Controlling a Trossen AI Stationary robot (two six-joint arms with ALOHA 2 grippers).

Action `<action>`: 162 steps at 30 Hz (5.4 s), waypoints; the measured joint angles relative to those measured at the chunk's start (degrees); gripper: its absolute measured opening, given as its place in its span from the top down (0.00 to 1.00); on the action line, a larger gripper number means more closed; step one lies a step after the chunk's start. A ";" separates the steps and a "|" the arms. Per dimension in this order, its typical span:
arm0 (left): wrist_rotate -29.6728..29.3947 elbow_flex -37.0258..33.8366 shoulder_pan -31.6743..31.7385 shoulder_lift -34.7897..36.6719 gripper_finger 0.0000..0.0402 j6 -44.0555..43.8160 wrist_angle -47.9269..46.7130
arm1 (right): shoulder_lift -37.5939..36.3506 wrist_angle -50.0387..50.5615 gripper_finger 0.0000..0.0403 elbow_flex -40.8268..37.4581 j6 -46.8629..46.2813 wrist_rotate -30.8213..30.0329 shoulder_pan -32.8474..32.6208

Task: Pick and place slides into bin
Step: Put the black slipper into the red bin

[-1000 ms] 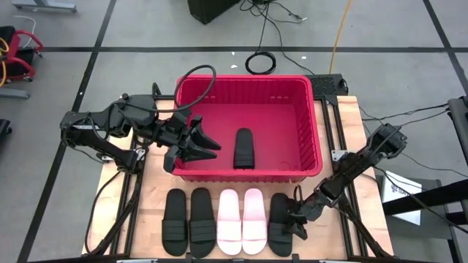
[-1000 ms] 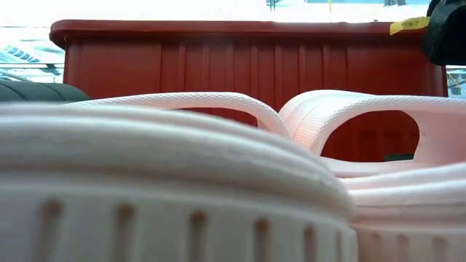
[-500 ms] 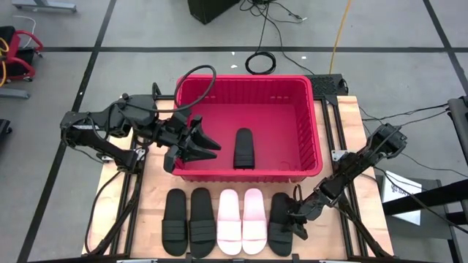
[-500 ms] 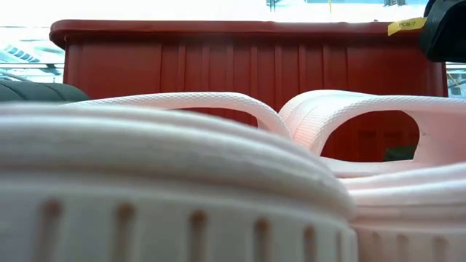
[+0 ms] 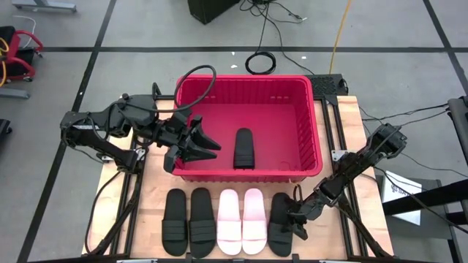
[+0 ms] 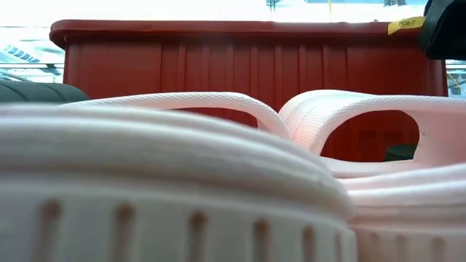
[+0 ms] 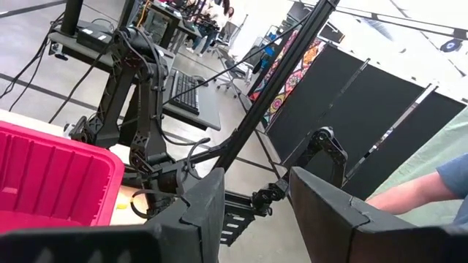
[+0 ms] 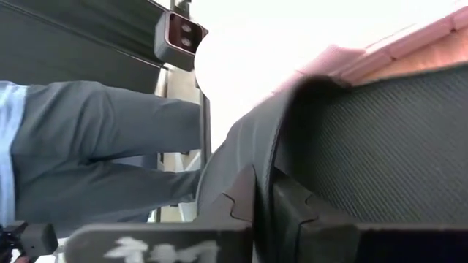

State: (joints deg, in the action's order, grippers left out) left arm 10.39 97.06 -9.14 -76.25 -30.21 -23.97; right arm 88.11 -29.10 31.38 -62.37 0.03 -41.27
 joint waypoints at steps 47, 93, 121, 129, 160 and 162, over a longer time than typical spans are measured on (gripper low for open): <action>0.07 0.00 0.02 0.00 0.62 0.49 -0.28 | -23.09 -55.75 0.97 5.27 39.54 7.17 12.60; 3.18 0.00 13.25 14.01 0.62 11.01 -5.28 | -0.70 52.27 0.97 102.15 90.70 -31.46 61.00; 0.86 0.00 14.81 15.87 0.62 12.60 -15.29 | 25.43 84.81 0.98 101.68 57.30 74.93 88.82; -1.53 0.00 14.81 15.87 0.62 12.69 -15.27 | 26.25 94.07 0.99 96.49 66.81 74.83 86.84; -2.99 0.00 14.81 15.89 0.62 11.90 -15.27 | 26.21 76.95 0.98 71.23 74.47 42.88 75.99; -2.99 0.00 14.81 15.89 0.62 11.69 -15.27 | 26.23 76.93 0.98 70.39 74.89 41.91 76.03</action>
State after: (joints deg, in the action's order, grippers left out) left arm 7.40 97.06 5.67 -60.36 -18.52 -39.24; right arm 114.34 47.83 101.77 12.52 41.94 34.76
